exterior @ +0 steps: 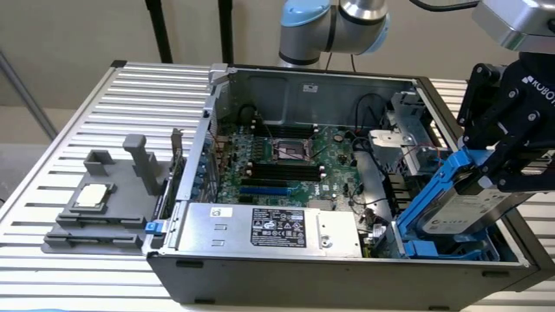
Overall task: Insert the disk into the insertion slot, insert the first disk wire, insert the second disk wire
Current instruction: 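Insert the disk into the insertion slot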
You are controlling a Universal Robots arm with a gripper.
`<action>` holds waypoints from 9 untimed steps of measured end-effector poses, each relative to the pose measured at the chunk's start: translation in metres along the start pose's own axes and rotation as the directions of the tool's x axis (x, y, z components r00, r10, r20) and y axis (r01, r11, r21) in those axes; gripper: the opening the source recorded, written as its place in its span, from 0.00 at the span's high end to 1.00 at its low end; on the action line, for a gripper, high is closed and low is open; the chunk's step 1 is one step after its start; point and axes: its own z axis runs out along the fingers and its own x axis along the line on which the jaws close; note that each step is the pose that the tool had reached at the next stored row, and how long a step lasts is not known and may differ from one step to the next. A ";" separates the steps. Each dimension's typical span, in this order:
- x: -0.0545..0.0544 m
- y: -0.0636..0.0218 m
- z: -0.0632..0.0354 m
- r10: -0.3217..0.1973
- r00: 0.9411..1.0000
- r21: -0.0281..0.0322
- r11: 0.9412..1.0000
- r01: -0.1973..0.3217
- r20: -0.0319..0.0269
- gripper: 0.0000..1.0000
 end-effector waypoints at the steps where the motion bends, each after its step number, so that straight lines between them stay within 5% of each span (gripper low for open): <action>1: 0.000 0.0000 0.0004 -0.002 1.000 0.000 1.000 0.002 0.001 0.68; 9: 0.000 -0.0001 0.0026 -0.016 1.000 -0.001 1.000 0.016 0.011 0.60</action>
